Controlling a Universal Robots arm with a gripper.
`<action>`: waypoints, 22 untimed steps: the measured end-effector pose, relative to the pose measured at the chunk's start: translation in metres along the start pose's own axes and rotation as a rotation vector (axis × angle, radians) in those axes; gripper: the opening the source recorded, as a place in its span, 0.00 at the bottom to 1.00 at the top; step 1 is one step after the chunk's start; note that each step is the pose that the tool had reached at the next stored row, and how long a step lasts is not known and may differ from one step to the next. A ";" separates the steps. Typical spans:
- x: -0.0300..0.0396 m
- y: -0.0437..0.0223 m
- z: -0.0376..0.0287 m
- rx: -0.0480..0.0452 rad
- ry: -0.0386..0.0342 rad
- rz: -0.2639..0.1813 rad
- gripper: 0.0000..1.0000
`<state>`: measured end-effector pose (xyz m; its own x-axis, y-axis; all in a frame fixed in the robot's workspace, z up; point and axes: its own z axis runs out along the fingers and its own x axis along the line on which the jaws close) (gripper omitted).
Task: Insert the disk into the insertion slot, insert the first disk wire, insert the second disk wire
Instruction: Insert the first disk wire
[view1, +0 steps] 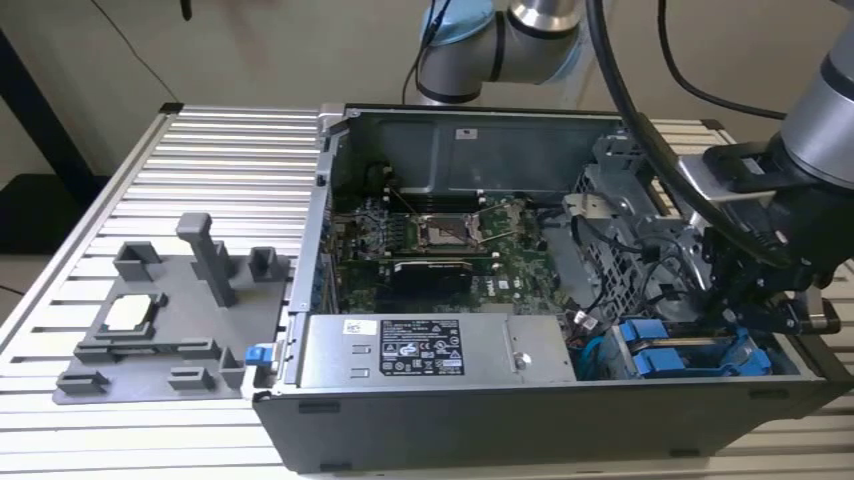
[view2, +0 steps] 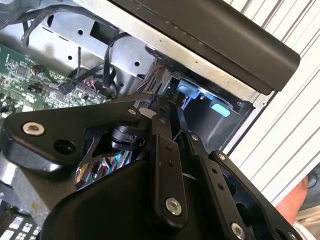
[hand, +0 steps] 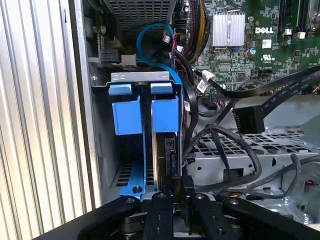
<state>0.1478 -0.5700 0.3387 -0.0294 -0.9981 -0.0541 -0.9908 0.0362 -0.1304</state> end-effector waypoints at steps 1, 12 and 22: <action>0.0000 0.0000 0.0001 -0.0003 -0.0008 -0.005 0.19; 0.0002 0.0005 0.0039 -0.0030 -0.0077 -0.058 0.19; 0.0004 0.0010 0.0079 -0.0030 -0.0091 -0.068 0.19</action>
<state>0.1478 -0.5700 0.3307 0.0389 -0.9978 -0.0543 -0.9909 -0.0315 -0.1311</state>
